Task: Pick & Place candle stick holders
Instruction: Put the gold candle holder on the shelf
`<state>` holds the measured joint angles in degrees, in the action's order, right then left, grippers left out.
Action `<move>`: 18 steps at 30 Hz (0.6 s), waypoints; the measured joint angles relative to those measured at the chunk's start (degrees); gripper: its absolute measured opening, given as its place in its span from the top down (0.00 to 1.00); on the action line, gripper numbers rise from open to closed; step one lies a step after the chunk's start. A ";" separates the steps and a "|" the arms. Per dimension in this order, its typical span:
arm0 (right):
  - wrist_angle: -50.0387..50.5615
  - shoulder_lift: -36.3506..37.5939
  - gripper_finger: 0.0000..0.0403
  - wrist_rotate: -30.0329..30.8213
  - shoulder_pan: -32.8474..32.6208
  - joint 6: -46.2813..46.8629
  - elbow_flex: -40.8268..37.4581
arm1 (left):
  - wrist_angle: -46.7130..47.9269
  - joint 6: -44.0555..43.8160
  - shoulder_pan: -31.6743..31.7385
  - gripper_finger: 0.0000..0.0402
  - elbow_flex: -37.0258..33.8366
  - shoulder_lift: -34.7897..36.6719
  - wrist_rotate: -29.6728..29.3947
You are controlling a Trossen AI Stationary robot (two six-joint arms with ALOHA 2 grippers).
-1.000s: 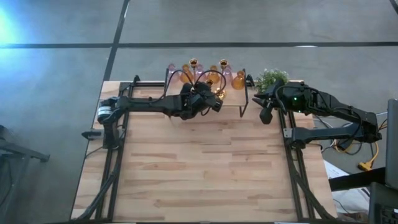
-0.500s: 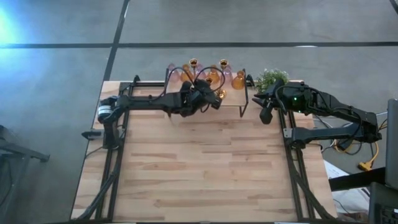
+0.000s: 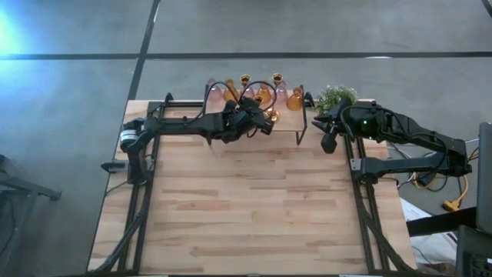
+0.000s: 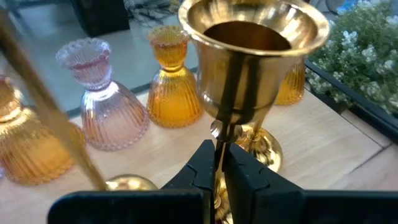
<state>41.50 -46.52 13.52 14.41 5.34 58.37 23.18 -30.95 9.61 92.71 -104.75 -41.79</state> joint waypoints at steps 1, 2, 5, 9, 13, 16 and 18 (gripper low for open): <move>0.00 0.00 0.83 0.00 0.00 0.00 0.00 | 0.10 -0.17 -0.01 0.95 -0.10 0.00 0.34; 0.00 0.00 0.83 0.00 0.00 0.00 0.00 | 0.11 -0.21 -0.04 0.95 -0.11 0.00 0.17; 0.00 0.00 0.83 0.00 0.00 0.00 0.00 | 0.20 -0.23 -0.04 0.95 -0.11 0.00 0.33; 0.00 0.00 0.81 0.00 0.00 0.00 0.00 | 0.25 0.01 -0.03 0.95 -0.11 0.00 0.36; 0.00 0.00 0.79 -0.01 0.00 0.00 0.00 | 0.31 0.17 -0.04 0.95 -0.11 0.00 0.36; 0.02 0.00 0.78 -0.02 0.00 0.00 0.00 | 0.31 0.49 0.04 0.95 -0.11 0.00 0.36; 0.02 0.00 0.78 -0.02 0.00 0.01 0.00 | 0.34 0.54 0.02 0.95 -0.11 -0.02 0.34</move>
<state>41.52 -46.52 13.50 14.41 5.35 58.37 23.52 -30.41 9.63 92.60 -104.77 -41.45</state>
